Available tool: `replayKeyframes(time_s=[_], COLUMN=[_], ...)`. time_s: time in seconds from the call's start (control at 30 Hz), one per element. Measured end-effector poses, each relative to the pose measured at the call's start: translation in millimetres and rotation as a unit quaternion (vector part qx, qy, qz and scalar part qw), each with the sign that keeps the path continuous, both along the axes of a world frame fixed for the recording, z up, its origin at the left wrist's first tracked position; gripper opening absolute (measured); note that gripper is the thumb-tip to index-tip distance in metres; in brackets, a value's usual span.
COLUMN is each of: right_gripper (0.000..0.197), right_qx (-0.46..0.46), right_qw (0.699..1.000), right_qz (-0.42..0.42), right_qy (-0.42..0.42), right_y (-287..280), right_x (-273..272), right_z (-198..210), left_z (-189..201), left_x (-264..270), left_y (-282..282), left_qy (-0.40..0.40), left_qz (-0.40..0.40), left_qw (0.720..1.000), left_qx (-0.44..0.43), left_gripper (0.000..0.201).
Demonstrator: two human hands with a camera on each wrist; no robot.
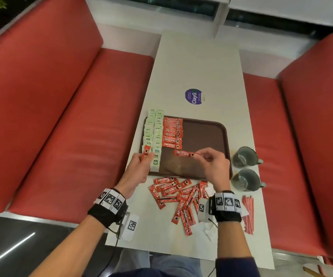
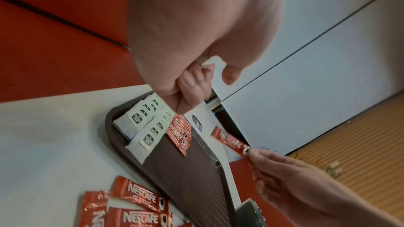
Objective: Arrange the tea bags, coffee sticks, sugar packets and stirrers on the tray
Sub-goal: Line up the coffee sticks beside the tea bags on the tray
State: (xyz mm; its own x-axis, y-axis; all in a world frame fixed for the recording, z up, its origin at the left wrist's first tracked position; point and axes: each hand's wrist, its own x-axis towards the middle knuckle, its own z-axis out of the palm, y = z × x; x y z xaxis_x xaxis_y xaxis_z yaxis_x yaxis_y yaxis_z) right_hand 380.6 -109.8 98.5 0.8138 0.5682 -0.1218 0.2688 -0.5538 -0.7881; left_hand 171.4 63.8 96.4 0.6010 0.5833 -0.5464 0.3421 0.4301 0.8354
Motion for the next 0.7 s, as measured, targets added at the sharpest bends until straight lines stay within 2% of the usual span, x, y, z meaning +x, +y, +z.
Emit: replayKeyframes(time_s=[0.1, 0.23, 0.33, 0.43, 0.7], right_gripper=[0.005, 0.009, 0.012, 0.011, 0.012], right_qx=[-0.038, -0.087, -0.102, -0.107, -0.131], right_qw=[0.999, 0.994, 0.993, 0.992, 0.989], right_qz=[-0.005, 0.018, 0.015, 0.004, -0.001], right_qy=[0.020, 0.056, 0.062, 0.070, 0.064], right_y=[23.5, 56.7, 71.2, 79.5, 92.1], right_x=[23.9, 40.8, 48.7, 53.6, 59.1], right_z=[-39.9, -85.3, -107.5, -115.9, -118.2], left_z=[-14.2, -29.0, -35.2, -33.4, -42.3], left_x=[-2.2, -5.2, -0.1, 16.7, 91.6], left_y=[13.2, 22.3, 34.0, 45.2, 61.1], left_qy=[0.035, 0.044, 0.081, 0.109, 0.149], left_qz=[-0.038, -0.108, -0.180, -0.233, -0.312], left_qw=[0.999, 0.987, 0.950, 0.905, 0.821], left_qx=[0.004, 0.108, 0.242, 0.338, 0.455], left_gripper=[0.026, 0.019, 0.011, 0.003, 0.012])
